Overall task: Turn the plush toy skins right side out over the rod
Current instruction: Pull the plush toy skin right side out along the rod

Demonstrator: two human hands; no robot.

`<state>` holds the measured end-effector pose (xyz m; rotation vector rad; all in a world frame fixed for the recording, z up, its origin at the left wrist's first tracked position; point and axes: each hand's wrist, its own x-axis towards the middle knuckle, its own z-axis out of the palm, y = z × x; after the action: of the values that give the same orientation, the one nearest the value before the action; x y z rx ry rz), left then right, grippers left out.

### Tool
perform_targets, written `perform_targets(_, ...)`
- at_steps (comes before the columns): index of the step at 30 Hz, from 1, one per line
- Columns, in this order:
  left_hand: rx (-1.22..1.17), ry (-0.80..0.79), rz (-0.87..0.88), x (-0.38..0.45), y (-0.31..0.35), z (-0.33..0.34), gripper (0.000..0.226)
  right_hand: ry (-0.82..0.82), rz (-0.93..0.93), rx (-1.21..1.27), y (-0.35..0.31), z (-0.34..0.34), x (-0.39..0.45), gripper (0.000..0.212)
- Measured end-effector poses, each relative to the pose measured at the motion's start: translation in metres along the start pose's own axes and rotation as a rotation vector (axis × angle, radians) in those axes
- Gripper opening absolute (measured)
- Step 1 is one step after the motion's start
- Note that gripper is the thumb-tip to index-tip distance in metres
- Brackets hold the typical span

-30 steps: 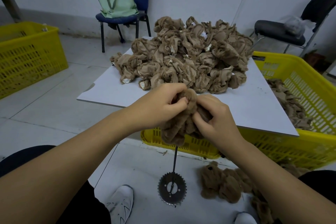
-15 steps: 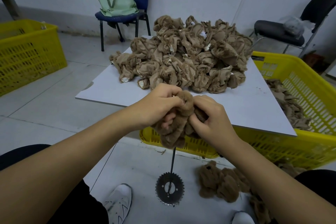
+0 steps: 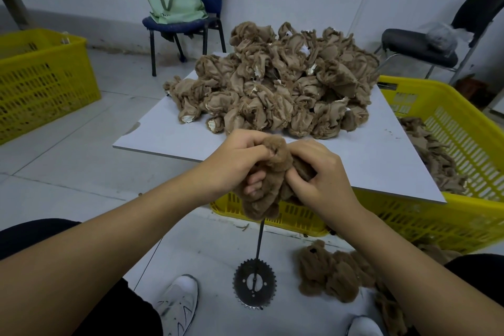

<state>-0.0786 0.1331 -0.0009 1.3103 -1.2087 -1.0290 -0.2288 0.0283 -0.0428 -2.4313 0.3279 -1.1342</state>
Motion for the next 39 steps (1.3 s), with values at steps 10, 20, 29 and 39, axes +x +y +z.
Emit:
perform_targets(10, -0.098, -0.045, 0.010, -0.001, -0.011, -0.002, 0.020, -0.013, 0.017, -0.002, 0.003, 0.003, -0.001, 0.018)
perform_targets(20, -0.298, -0.095, -0.032, 0.003, -0.022, -0.001, 0.034, -0.026, 0.091, 0.111, -0.003, 0.012, -0.004, 0.022)
perform_targets(29, -0.036, -0.104, 0.013, -0.001, -0.029, -0.001, 0.024, -0.029, 0.202, 0.148, 0.003, 0.021, -0.012, 0.017)
perform_targets(39, 0.364, -0.006, 0.263, -0.006, 0.000, -0.011, 0.010, -0.035, 0.261, 0.119, -0.008, 0.011, -0.008, 0.026)
